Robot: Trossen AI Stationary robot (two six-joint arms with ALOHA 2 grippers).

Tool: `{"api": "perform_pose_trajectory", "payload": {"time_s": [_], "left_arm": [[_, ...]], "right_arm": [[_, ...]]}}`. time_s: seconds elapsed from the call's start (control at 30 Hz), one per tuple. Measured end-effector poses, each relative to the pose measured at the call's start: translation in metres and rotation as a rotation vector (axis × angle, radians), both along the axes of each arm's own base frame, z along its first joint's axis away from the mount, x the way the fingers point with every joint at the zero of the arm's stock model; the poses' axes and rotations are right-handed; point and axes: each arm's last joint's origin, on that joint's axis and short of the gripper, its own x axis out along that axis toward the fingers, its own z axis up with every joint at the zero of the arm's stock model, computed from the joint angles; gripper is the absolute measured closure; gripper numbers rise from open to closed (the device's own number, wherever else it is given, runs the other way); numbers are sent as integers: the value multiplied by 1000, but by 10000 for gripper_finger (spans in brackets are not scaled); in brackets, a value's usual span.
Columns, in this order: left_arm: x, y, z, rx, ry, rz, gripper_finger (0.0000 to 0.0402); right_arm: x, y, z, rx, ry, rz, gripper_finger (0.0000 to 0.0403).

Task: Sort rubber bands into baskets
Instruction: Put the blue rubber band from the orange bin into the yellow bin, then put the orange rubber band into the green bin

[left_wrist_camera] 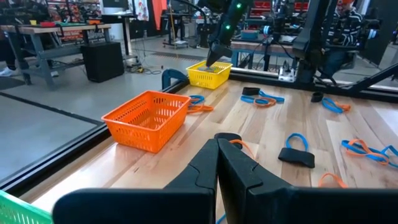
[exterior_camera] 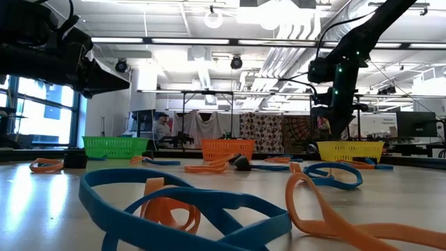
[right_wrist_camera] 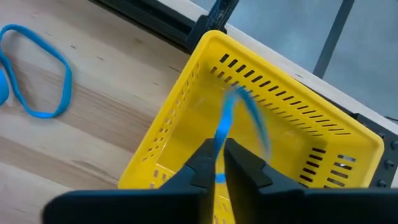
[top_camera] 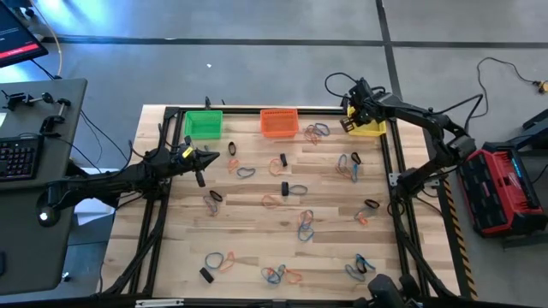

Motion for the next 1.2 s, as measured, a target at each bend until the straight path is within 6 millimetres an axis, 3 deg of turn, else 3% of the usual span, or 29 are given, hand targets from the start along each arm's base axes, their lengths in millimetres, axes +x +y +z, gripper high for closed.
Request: {"api": "perform_pose_trajectory", "payload": {"time_s": [0.2,0.33,0.53,0.7,0.83,0.97,1.2], "left_arm": [[0,0,0,-8,-6,2,401],[0,0,0,-17,-10,-7,402],[0,0,0,-32,-16,-11,401],[0,0,0,-35,-17,-11,401],[0,0,0,-34,-17,-8,402],[0,0,0,-32,-17,11,401],[0,0,8,-27,-33,12,402]], "right_arm": [[1,-2,1,-15,-47,-73,301],[1,-2,1,-18,-64,-96,285],[3,0,4,17,-119,-45,325],[-2,8,27,-58,-168,7,393],[-4,20,53,-168,-236,41,391],[6,36,72,-285,-325,151,401],[34,60,62,-377,-501,337,402]]}}
